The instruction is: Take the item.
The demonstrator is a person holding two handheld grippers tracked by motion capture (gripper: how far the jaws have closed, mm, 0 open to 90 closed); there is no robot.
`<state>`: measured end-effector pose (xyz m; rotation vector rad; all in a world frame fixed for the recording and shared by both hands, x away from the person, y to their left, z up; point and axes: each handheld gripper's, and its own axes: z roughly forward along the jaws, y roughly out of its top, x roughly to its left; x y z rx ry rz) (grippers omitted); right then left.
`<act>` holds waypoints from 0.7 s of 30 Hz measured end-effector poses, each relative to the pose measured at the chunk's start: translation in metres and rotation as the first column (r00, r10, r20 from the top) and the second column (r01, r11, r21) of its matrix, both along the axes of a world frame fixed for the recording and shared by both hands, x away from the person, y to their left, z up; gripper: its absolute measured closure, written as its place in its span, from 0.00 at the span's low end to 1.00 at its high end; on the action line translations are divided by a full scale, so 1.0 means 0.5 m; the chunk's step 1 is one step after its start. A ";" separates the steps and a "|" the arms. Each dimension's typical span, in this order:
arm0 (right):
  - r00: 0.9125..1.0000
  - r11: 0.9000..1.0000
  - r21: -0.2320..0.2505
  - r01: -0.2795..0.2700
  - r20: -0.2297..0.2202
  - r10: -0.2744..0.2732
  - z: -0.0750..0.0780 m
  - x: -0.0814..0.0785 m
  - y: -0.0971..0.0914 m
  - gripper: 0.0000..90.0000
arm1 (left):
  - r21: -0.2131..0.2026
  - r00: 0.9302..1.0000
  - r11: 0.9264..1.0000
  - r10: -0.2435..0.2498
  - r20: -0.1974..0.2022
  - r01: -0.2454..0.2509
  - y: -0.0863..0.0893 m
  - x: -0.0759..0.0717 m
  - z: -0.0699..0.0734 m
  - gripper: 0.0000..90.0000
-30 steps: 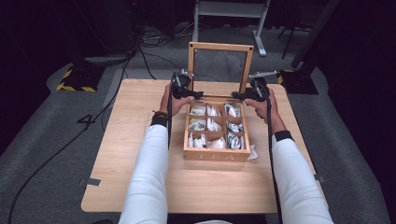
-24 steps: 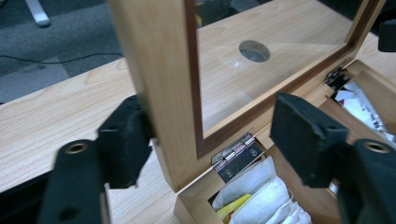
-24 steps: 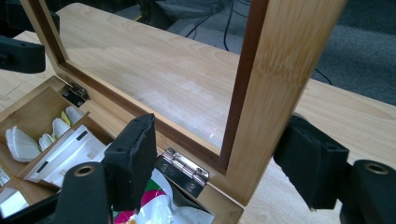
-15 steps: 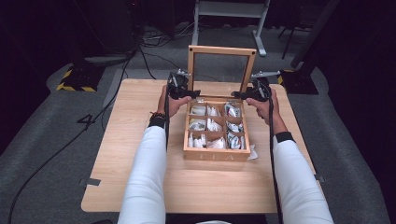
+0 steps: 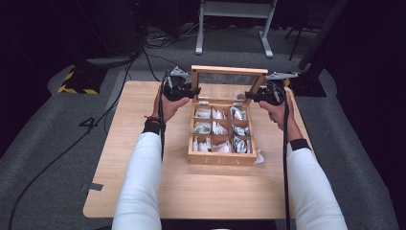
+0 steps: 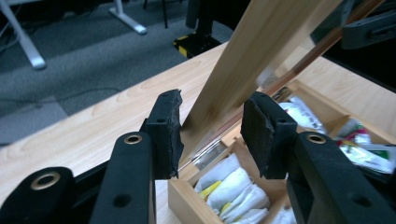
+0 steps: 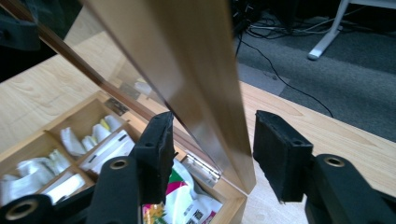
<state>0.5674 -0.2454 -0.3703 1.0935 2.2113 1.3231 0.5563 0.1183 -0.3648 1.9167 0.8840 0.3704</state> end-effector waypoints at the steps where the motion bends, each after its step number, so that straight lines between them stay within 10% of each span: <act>1: 1.000 1.000 0.000 0.000 0.000 0.000 0.000 0.000 0.000 0.55 | 0.000 1.000 1.000 0.000 0.000 0.000 0.000 0.000 0.000 0.64; 21: 0.993 0.995 -0.051 -0.087 0.072 0.091 0.050 -0.088 -0.010 0.57 | 0.143 0.996 0.990 -0.022 0.091 0.009 -0.020 -0.107 0.053 0.62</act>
